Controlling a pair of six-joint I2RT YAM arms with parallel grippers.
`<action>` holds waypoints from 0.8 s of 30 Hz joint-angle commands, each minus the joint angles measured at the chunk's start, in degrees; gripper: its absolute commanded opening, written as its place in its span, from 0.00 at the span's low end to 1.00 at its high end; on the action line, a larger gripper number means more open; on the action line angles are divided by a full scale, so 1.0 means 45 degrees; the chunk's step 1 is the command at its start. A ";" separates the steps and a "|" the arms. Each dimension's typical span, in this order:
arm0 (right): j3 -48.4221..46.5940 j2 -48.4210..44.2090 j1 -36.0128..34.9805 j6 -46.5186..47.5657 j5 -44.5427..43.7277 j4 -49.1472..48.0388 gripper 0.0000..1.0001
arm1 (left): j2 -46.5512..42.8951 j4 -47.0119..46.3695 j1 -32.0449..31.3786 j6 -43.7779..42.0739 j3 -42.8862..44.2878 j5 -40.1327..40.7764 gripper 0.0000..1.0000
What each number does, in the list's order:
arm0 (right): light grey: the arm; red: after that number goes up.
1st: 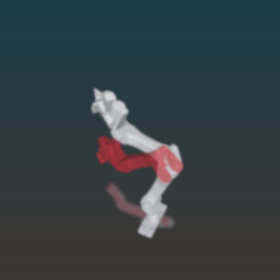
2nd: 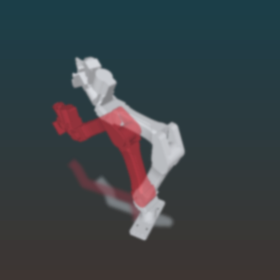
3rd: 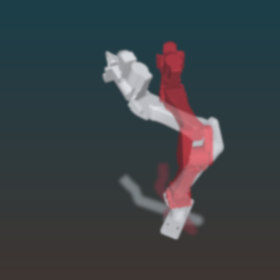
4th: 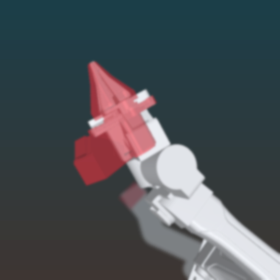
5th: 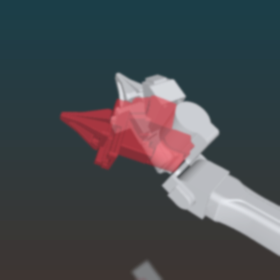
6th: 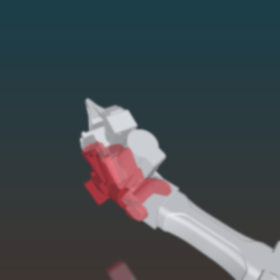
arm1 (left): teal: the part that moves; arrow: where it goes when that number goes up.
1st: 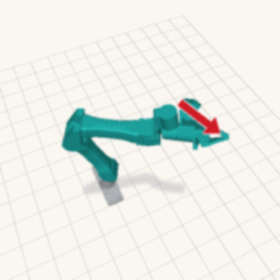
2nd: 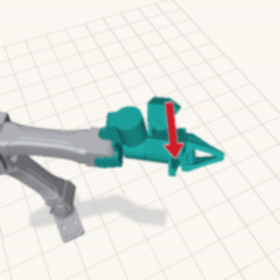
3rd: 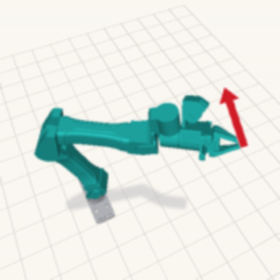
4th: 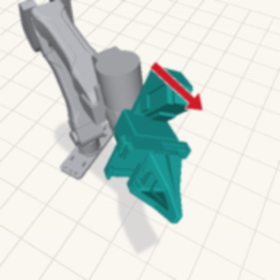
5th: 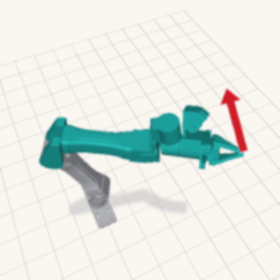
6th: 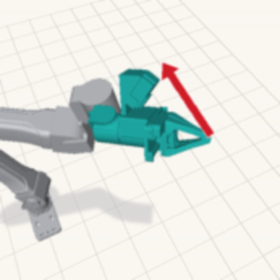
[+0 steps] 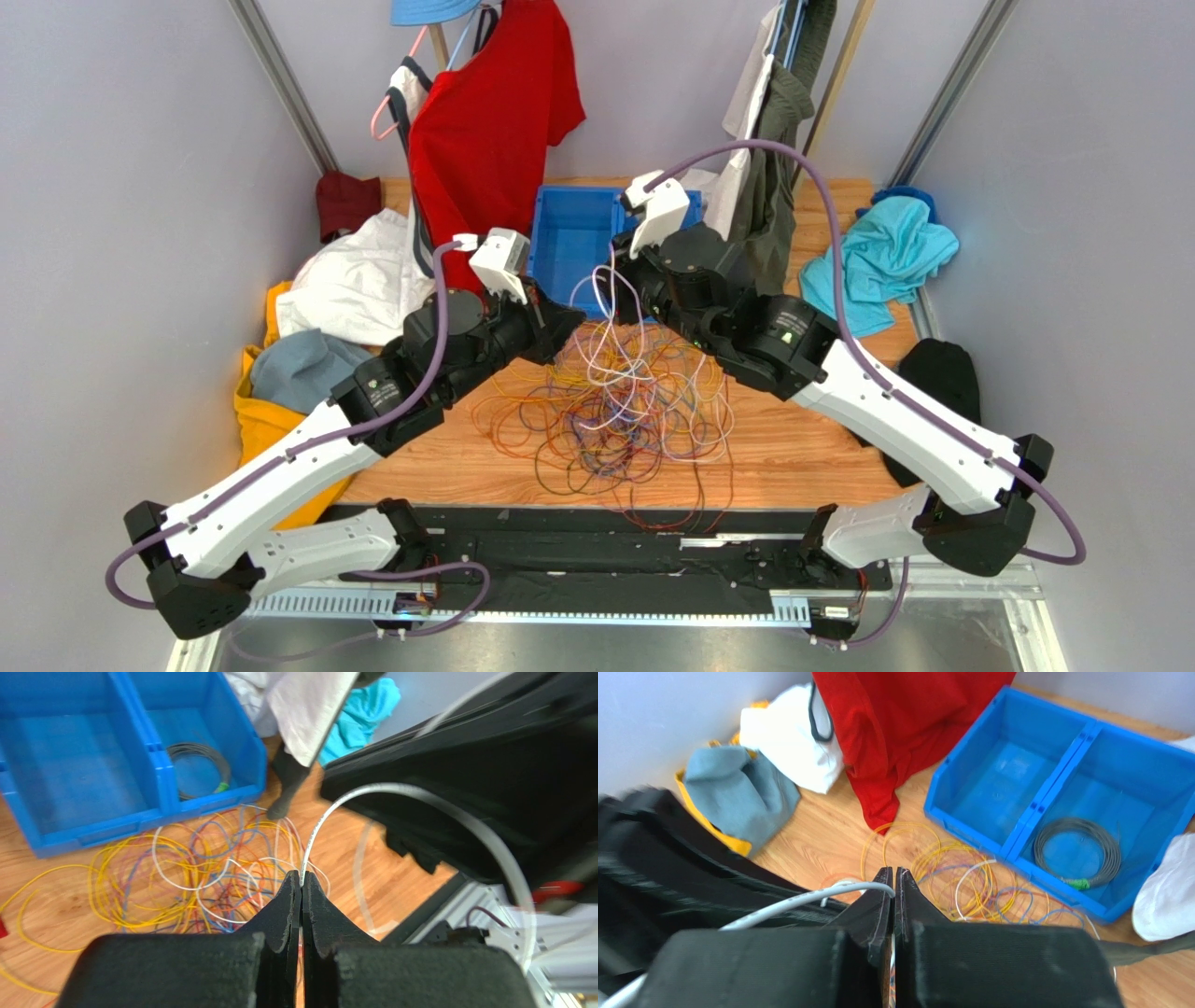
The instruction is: Untangle the cables
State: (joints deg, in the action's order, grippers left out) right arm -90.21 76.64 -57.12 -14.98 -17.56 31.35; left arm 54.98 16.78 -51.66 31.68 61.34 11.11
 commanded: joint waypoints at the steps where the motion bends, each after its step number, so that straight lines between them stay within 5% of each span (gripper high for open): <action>1: 0.0692 -0.0117 0.0096 -0.0107 0.0484 -0.0619 0.00 | -0.0205 -0.1478 -0.0005 0.0010 -0.0500 -0.1743 0.01; 6: 0.0244 0.0271 0.0408 -0.0049 0.0348 -0.0678 0.00 | -0.0850 -0.3006 -0.0005 0.0557 -0.1815 -0.1555 0.01; 10: -0.0594 0.1422 0.1598 -0.0556 0.1398 -0.0698 0.00 | -0.0384 -0.2206 0.0150 -0.0066 -0.0650 0.0555 0.00; 17: -0.3287 0.4954 0.4057 -0.1299 0.2340 -0.0678 0.00 | 0.4004 0.0312 0.2024 -0.0011 0.3416 -0.0047 0.00; 24: -0.4132 0.6913 0.5272 -0.1827 0.2926 -0.1692 0.00 | 0.6940 -0.0114 0.3900 0.0908 0.4961 -0.1122 0.00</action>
State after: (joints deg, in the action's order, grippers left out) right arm -105.19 106.04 -35.07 -21.19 -7.22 28.53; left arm 80.95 15.33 -37.15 33.30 80.60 8.58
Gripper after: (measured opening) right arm 0.011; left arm 0.011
